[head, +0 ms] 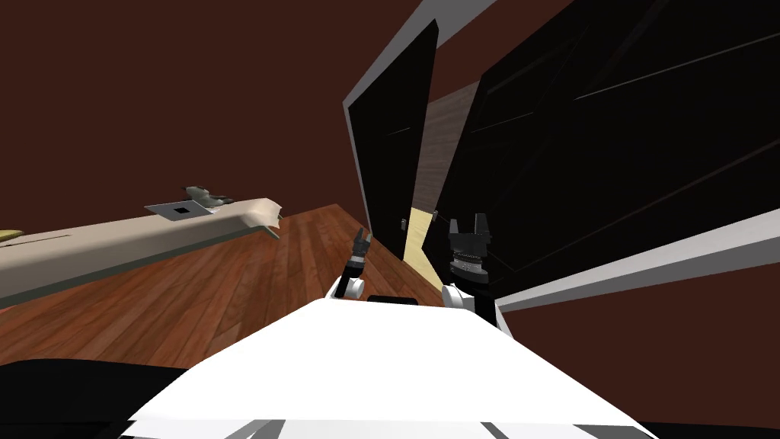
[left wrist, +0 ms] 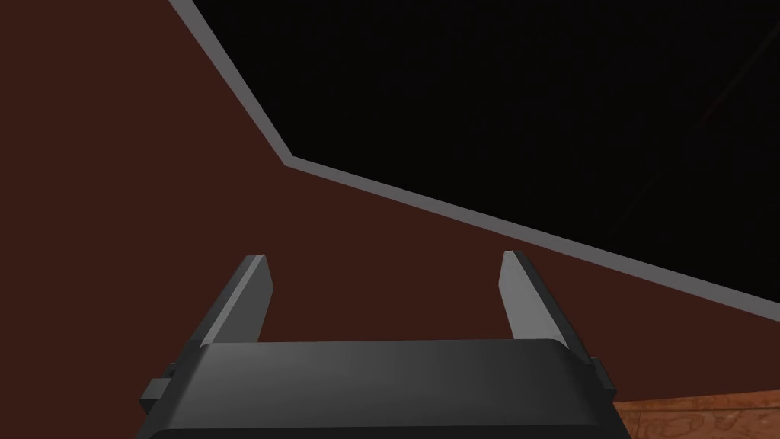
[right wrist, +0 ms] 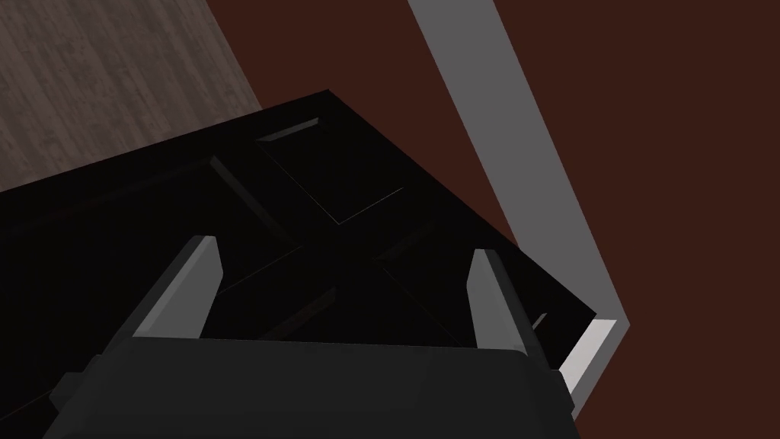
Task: Push the door open
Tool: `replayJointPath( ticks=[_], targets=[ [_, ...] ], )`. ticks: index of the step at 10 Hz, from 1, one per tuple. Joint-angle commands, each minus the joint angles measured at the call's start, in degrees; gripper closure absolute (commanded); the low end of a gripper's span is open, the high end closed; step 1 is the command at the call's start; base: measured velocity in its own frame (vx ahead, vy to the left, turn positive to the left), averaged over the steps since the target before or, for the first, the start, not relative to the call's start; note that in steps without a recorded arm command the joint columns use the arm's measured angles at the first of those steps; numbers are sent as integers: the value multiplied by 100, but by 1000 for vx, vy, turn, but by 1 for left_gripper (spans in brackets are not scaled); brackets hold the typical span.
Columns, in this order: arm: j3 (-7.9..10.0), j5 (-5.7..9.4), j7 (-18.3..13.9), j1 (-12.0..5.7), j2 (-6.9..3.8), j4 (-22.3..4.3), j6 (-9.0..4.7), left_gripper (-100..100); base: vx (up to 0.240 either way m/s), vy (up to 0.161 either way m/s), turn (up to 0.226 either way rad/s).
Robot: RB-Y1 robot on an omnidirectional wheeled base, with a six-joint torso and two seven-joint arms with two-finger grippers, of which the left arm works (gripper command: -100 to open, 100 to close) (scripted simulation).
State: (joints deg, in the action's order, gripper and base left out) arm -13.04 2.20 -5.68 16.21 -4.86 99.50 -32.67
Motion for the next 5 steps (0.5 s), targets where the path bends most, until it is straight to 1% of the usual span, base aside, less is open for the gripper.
replayJointPath(
  ticks=[1, 3, 4, 5],
  targets=[
    [-32, 9, -2, -67, -9, -158, -42, -100, 63, 11, -25],
    [-159, 31, 2, -208, -40, -511, -118, -100, 59, 8, -66],
    [-159, 31, 2, -208, -40, -522, -118, -100, 58, 5, -18],
    [-223, 41, 4, -280, -55, -705, -156, -100, 67, 15, -43]
  ],
)
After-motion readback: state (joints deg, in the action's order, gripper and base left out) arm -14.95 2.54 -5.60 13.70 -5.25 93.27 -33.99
